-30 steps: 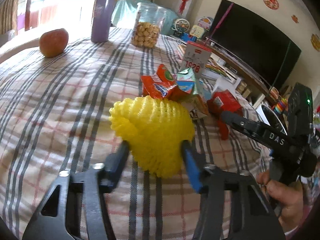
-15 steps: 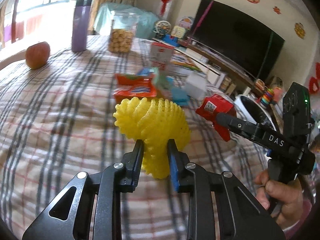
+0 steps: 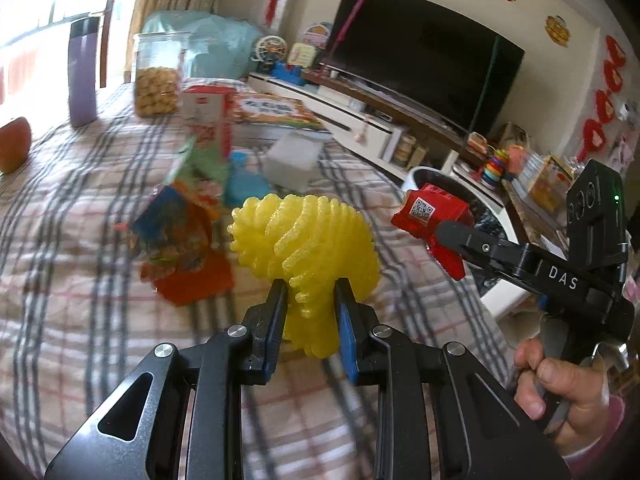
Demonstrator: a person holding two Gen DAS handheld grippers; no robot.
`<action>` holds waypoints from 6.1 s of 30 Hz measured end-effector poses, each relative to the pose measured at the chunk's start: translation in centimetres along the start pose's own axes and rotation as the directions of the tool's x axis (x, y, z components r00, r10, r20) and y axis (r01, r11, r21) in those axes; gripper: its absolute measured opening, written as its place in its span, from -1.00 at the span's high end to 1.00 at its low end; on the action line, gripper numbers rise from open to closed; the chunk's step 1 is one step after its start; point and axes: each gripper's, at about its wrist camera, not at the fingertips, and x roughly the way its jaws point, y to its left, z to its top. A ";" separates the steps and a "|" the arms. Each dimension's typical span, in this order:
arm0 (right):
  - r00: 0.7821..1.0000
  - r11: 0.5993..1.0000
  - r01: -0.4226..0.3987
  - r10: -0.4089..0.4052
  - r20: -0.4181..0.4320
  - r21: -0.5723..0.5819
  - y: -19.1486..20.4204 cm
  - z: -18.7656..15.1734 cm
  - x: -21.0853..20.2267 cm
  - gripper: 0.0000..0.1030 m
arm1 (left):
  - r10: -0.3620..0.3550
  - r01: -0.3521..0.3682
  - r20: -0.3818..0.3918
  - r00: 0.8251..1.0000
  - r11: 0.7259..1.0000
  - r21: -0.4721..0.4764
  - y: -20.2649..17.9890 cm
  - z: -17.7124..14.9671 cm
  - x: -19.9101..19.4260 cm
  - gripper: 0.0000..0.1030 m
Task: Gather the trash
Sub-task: 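Grasp the yellow foam net with the left tool while the right tool grasps the red snack bag, then carry the foam net and red bag over the bin and release them, then move both open tools back over the bed toward the remaining items, then grasp the orange snack bag with the left tool while the right tool grasps the white sponge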
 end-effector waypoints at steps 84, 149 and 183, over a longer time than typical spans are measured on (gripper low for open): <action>0.975 0.956 0.198 -0.215 0.059 0.215 -14.5 4.5 -6.2 -0.62 | -0.128 0.139 -0.088 0.988 0.982 0.129 -13.5 5.3 10.1 -0.35; 0.997 0.999 0.009 -0.006 -0.075 0.035 2.6 1.5 6.4 -0.68 | 0.135 -0.142 -0.051 0.990 0.976 -0.164 7.0 0.7 0.9 -0.41; 0.997 0.999 -0.013 0.016 -0.079 0.031 1.1 4.0 8.6 -0.09 | 0.086 -0.090 -0.051 0.995 0.991 -0.098 5.2 1.4 2.6 0.87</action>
